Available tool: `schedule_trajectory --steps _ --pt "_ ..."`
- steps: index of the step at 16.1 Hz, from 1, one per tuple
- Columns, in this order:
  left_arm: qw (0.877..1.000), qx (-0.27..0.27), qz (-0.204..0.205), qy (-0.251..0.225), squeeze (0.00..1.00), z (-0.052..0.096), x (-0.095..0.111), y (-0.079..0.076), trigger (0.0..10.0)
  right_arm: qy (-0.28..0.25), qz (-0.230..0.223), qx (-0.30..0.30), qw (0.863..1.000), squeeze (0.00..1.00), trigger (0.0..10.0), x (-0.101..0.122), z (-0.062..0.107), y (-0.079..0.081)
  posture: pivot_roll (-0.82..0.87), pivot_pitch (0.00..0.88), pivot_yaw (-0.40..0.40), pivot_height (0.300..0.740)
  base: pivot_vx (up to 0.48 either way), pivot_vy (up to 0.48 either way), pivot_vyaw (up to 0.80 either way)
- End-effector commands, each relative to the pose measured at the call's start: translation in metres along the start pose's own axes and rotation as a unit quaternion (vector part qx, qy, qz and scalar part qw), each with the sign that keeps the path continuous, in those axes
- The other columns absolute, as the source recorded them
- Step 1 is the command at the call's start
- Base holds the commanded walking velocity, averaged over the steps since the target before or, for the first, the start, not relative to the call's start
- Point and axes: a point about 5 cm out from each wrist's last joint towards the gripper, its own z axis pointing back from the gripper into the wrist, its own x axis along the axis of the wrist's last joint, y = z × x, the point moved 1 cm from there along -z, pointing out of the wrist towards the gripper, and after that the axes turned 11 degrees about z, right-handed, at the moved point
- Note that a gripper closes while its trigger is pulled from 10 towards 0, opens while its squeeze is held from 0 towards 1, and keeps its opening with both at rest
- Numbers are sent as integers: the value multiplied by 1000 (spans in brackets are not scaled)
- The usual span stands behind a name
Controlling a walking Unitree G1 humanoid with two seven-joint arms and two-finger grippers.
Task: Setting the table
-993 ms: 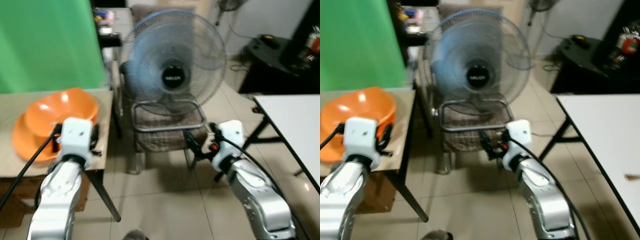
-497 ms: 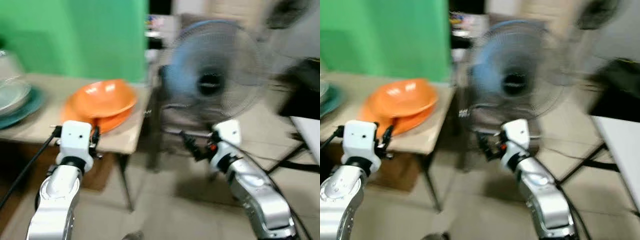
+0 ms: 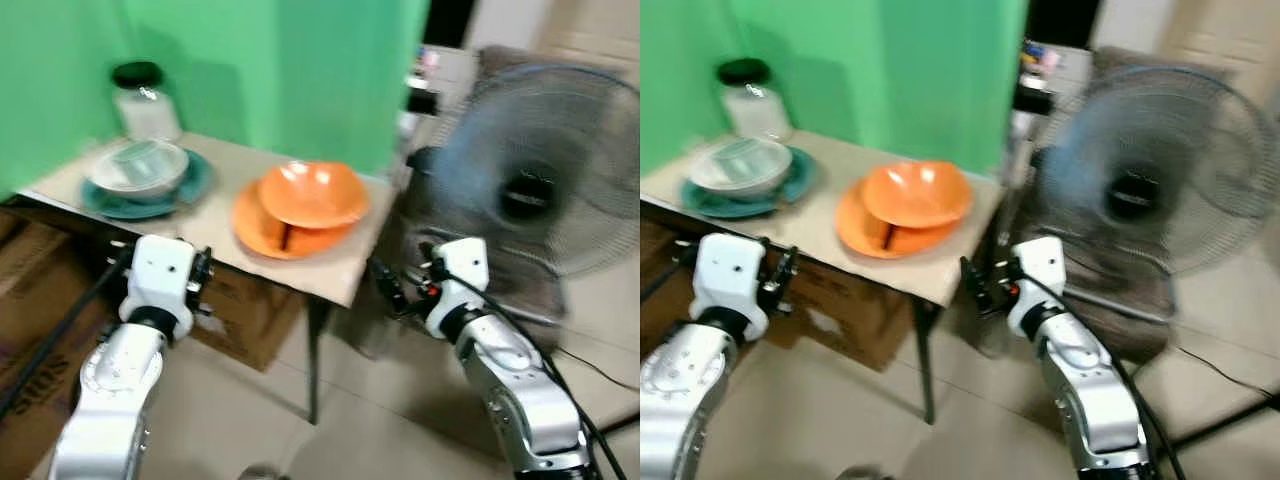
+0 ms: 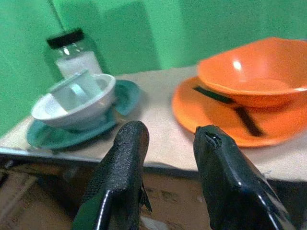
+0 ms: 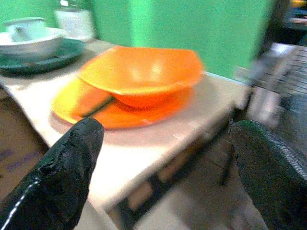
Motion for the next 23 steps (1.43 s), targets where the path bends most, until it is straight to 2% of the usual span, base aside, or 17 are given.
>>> schedule_trajectory --steps 1,5,9,13,14,15,17,19,20,21,22,23 --pt "1000 -6 -5 3 0 -1 0 1 10000 -8 4 -2 1000 1000 10000 4 -2 1 207 0 -30 740 285 0 800" --pt "1000 -18 -14 1 0 -1 1 1 10000 -15 4 -14 1000 1000 10000 5 -6 -1 217 0 -23 740 282 0 762" --pt "1000 -26 -17 -1 0 -3 1 0 10000 -51 -29 -67 996 1000 10000 16 -4 -15 207 0 -20 740 276 0 0" --pt "999 -45 -21 3 0 -4 -1 -8 10000 -55 -17 -91 994 984 10000 21 -3 -24 199 0 -22 740 0 0 0" --pt "999 -43 -20 5 0 -4 -2 -8 10000 -50 -10 -93 994 153 10000 21 -3 -25 201 0 -26 740 0 0 0" --pt "999 -50 -18 10 0 -5 -4 -9 10000 -27 -2 -104 994 0 10000 17 -7 -28 204 0 -33 740 0 0 0" --pt "994 -99 -29 25 0 -3 -9 -17 10000 19 -43 -138 989 0 10000 8 -14 -36 209 0 -41 740 0 0 0" --pt "987 -158 -33 27 0 -3 -9 -25 10000 33 -74 -167 983 0 10000 10 -23 -50 218 0 -54 740 0 0 0" --pt "976 -214 -24 19 0 -3 -7 -33 10000 40 -95 -197 975 0 10000 14 -31 -64 225 0 -61 740 0 0 0" --pt "963 -269 -15 21 0 -1 -5 -41 10000 34 -103 -203 973 0 10000 21 -37 -73 226 0 -63 740 0 0 0" --pt "954 -299 -9 23 0 1 -4 -45 10000 34 -104 -208 972 0 10000 24 -39 -79 227 0 -62 740 0 0 0" --pt "938 -345 6 27 0 3 -2 -53 10000 46 -106 -219 969 0 10000 27 -44 -91 228 0 -60 740 0 0 0"
